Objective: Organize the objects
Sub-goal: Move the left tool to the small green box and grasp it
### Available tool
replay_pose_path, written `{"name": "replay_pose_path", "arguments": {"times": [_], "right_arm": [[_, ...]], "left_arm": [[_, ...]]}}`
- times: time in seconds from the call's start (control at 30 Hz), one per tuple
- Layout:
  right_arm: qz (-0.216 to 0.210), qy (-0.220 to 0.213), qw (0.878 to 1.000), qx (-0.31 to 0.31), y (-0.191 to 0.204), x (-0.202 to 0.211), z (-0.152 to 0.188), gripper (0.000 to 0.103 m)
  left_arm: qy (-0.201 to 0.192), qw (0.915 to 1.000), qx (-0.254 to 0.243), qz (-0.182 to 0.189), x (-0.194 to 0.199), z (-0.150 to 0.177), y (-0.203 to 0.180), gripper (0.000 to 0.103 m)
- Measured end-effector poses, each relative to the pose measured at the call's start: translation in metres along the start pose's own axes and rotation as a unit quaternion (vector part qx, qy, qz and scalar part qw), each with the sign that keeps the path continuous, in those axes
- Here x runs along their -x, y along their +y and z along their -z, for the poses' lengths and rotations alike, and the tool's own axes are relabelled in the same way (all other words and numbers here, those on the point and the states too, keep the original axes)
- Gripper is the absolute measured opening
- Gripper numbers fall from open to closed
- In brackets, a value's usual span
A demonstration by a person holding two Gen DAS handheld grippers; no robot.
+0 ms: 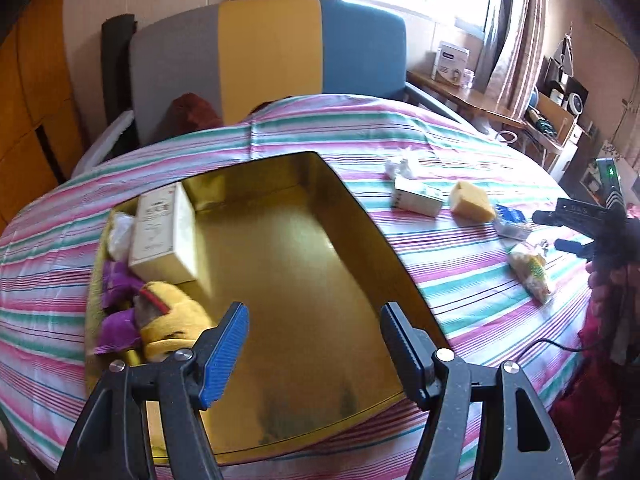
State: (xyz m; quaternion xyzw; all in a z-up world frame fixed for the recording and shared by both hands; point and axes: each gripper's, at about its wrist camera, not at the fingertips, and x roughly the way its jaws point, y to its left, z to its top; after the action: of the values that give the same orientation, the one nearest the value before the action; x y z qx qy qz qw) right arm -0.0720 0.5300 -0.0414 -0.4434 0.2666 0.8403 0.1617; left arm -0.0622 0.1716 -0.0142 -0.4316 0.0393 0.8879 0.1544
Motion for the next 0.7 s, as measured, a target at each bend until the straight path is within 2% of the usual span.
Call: {"name": "replay_pose_path", "arguments": {"times": [0.23, 0.43, 0.53, 0.6, 0.67, 0.7], "right_arm": [[-0.023, -0.002, 1.0, -0.008, 0.003, 0.003, 0.002, 0.08], [-0.04, 0.0, 0.999, -0.006, 0.004, 0.0, 0.003, 0.081], [-0.035, 0.001, 0.999, 0.002, 0.006, -0.001, 0.004, 0.081], [-0.023, 0.001, 1.0, 0.005, 0.006, -0.003, 0.004, 0.081], [-0.025, 0.0, 1.0, -0.001, 0.003, -0.002, 0.003, 0.081], [-0.03, 0.001, 1.0, -0.004, 0.002, -0.002, 0.003, 0.081]], "left_arm": [[0.02, 0.9985, -0.003, 0.051, -0.016, -0.019, -0.028, 0.065], [0.031, 0.9976, -0.021, 0.059, -0.041, -0.048, -0.059, 0.065], [0.066, 0.9934, 0.014, 0.093, -0.067, -0.066, -0.067, 0.065], [0.099, 0.9859, 0.051, 0.125, -0.088, -0.079, -0.073, 0.065], [0.12, 0.9798, 0.082, 0.137, -0.106, -0.088, -0.078, 0.064], [0.12, 0.9796, 0.086, 0.136, -0.113, -0.092, -0.085, 0.064]]}}
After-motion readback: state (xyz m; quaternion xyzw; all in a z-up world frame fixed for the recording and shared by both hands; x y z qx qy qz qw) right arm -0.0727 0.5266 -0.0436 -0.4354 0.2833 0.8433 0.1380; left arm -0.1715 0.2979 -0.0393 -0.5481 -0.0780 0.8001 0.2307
